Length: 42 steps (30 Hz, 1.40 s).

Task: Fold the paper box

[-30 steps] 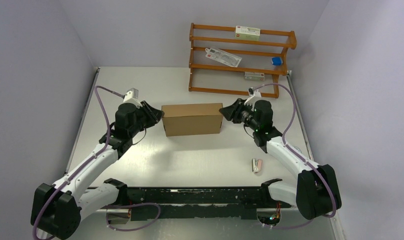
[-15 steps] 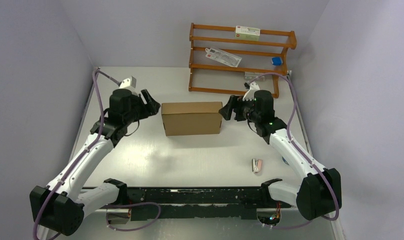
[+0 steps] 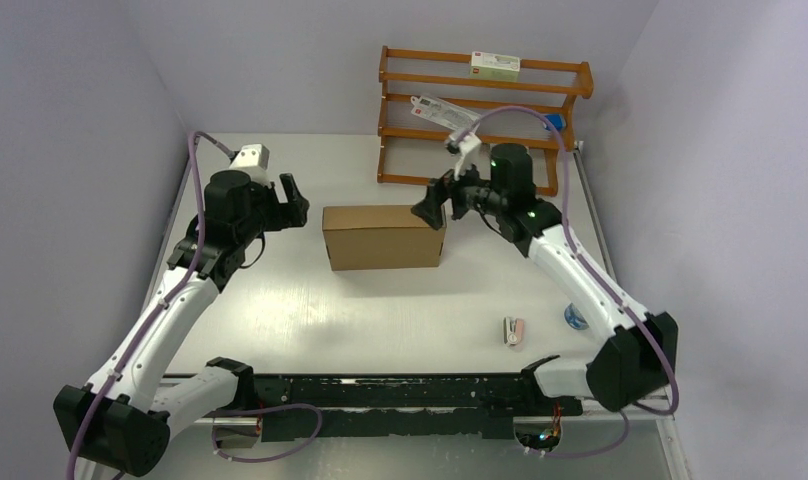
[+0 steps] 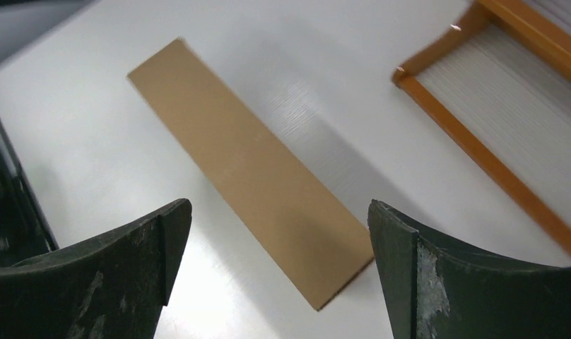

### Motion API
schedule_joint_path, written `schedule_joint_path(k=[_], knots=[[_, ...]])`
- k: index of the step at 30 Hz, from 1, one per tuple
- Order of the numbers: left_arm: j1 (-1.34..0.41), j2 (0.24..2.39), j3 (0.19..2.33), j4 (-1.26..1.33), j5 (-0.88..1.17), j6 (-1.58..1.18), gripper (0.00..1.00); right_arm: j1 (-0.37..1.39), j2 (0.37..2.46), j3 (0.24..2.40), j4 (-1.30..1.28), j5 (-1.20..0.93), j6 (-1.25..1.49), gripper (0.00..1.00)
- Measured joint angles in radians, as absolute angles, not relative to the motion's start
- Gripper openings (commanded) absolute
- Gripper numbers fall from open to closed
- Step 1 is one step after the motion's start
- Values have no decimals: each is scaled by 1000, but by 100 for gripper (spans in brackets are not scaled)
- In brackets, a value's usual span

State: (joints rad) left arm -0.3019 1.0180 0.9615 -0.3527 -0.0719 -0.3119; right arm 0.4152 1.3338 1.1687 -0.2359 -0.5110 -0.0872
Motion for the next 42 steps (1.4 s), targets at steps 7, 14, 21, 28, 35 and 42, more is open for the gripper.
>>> schedule_joint_path(k=[7, 14, 21, 28, 35, 42], knots=[[-344, 949, 922, -379, -183, -273, 89, 541, 1568, 1430, -475, -540, -389, 100], [-357, 927, 915, -401, -250, -265, 88, 615, 1700, 1543, -642, -531, -592, 99], [-358, 917, 915, -408, -303, -265, 87, 647, 1781, 1614, -710, -464, -685, 93], [-358, 917, 915, -413, -314, -265, 86, 682, 1814, 1618, -757, -407, -729, 78], [-358, 917, 915, -415, -326, -265, 86, 723, 1800, 1621, -780, -309, -740, 72], [-358, 906, 915, -418, -340, -265, 86, 817, 1640, 1446, -663, -74, -746, 68]])
